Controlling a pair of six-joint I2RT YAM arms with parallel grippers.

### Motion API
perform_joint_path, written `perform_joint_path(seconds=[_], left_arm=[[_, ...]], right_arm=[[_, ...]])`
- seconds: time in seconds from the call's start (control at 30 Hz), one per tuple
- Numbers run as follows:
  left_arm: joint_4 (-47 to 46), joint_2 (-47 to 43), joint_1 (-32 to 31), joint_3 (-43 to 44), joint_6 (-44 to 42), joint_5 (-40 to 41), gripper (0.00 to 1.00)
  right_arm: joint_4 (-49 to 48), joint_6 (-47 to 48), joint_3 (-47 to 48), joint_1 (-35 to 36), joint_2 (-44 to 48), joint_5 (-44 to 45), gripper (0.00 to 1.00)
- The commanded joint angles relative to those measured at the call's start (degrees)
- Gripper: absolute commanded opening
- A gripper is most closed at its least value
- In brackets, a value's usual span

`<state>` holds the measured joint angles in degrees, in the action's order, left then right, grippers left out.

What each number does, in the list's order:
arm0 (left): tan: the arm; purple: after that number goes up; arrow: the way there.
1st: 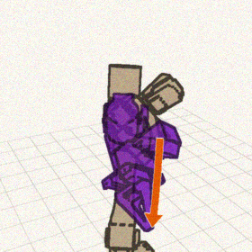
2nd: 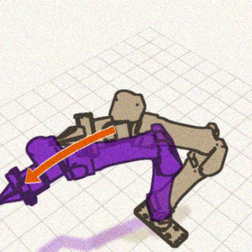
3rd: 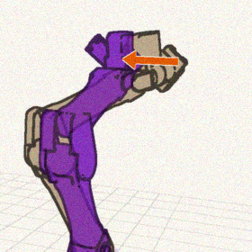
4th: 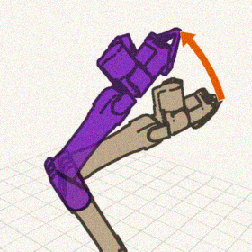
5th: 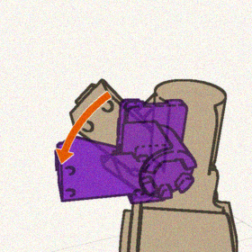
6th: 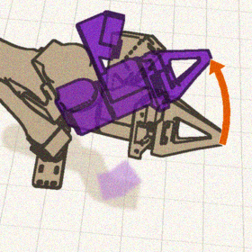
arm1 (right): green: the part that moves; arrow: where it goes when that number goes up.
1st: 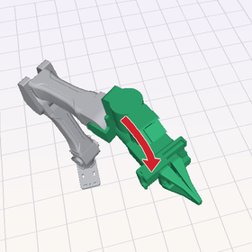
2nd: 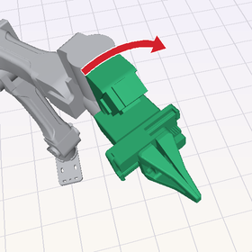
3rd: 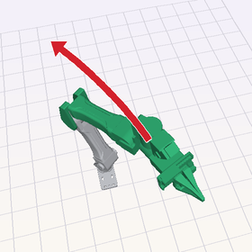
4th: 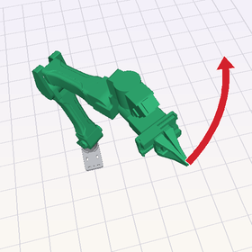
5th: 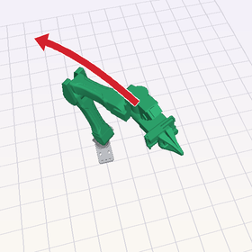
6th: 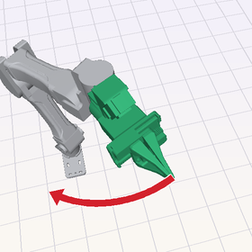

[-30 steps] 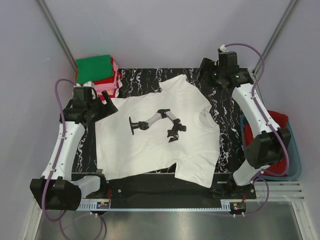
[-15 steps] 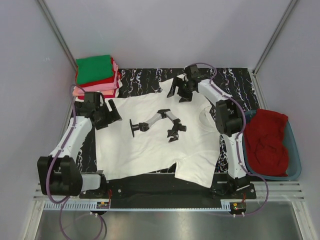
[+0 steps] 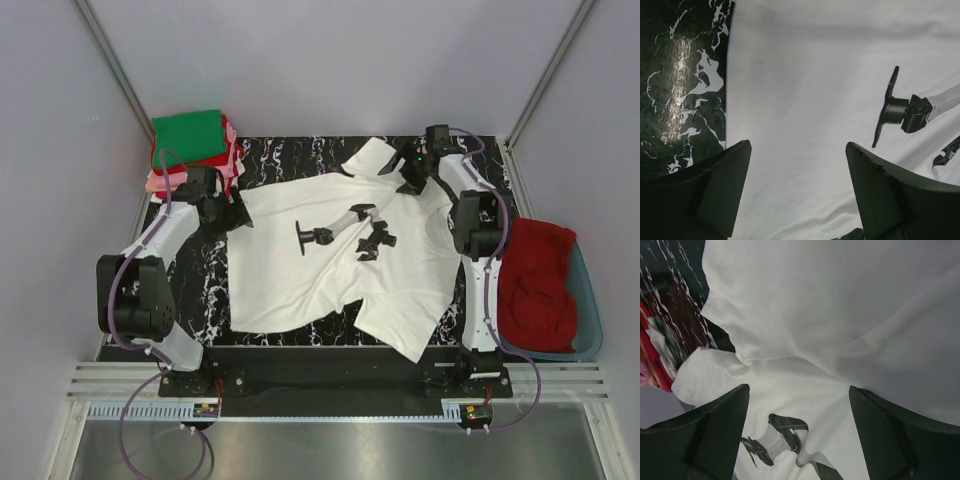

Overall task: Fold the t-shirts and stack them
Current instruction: Flatten the tshirt out

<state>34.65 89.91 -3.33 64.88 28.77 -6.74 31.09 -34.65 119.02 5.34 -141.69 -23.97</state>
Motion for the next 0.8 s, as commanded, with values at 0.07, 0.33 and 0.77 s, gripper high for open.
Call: perform_joint_path(seconds=[0.07,0.33,0.77], left_arm=[[-2.66,4.92,-1.85,7.01,0.49,2.26,0.81],[-2.58,12.3,-5.8,12.37,0.67,2.79,0.8],[-3.9,6.35,-17.58,1.84,4.97,4.89,0.78]], right_arm=[[-0.07,0.99,-6.43,-4.99,-1.66,3.49,0.89],[2.48,2.13,-6.34,-4.9,-0.44,2.44,0.9],[8.98,7.75,-8.94,-1.48,17.54,-2.68,0.93]])
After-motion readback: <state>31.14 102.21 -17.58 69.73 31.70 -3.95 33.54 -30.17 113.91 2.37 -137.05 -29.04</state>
